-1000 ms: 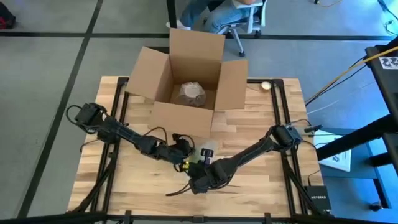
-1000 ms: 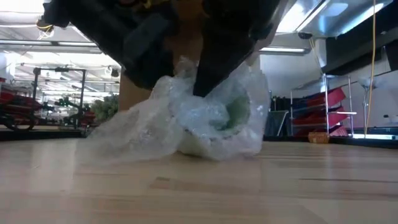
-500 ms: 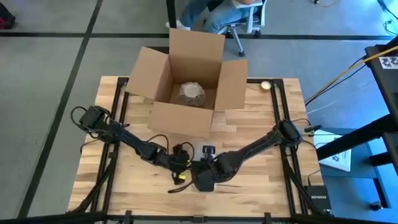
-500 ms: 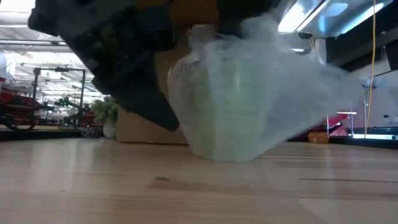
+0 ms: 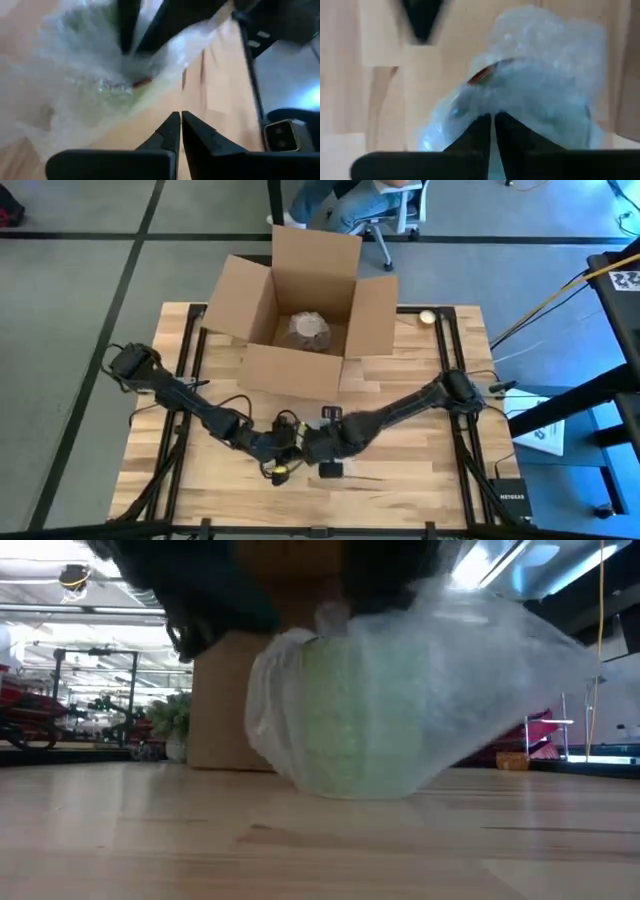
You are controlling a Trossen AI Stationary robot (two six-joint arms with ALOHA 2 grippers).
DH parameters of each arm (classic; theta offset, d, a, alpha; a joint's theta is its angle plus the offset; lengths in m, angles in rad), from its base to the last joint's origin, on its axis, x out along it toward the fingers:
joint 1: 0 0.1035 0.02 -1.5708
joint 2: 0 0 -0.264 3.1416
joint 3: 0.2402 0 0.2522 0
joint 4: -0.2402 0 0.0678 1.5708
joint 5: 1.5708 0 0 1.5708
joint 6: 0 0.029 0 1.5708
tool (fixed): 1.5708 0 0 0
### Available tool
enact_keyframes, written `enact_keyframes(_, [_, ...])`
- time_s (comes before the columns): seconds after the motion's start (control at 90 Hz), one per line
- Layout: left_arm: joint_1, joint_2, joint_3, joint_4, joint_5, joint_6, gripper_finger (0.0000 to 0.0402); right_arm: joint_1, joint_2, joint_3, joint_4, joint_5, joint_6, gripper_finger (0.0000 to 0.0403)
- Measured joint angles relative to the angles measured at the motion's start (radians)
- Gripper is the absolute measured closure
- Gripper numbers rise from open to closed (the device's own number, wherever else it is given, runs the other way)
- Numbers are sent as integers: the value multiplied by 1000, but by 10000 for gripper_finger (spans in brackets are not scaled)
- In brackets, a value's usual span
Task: Wrap mug
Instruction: Wrap the green mug with the transparent bubble wrap
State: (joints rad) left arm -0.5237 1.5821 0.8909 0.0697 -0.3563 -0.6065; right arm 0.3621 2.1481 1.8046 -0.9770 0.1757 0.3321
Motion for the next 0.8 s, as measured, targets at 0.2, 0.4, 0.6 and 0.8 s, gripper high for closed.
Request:
enact_keyframes(0.2, [-31, -43, 0, -131, -207, -48, 401, -17, 26, 0, 41, -53, -47, 389])
enact_keyframes(0.4, [-9, -3, 0, -194, -352, -71, 402, -7, 27, 0, 60, -38, -53, 389])
enact_keyframes(0.6, [49, 59, -1, -89, -282, 20, 402, -8, 27, 0, 60, -36, -77, 389])
enact_keyframes(0.8, [17, 50, 0, 94, -283, 165, 402, -4, 27, -2, 88, -39, -106, 389])
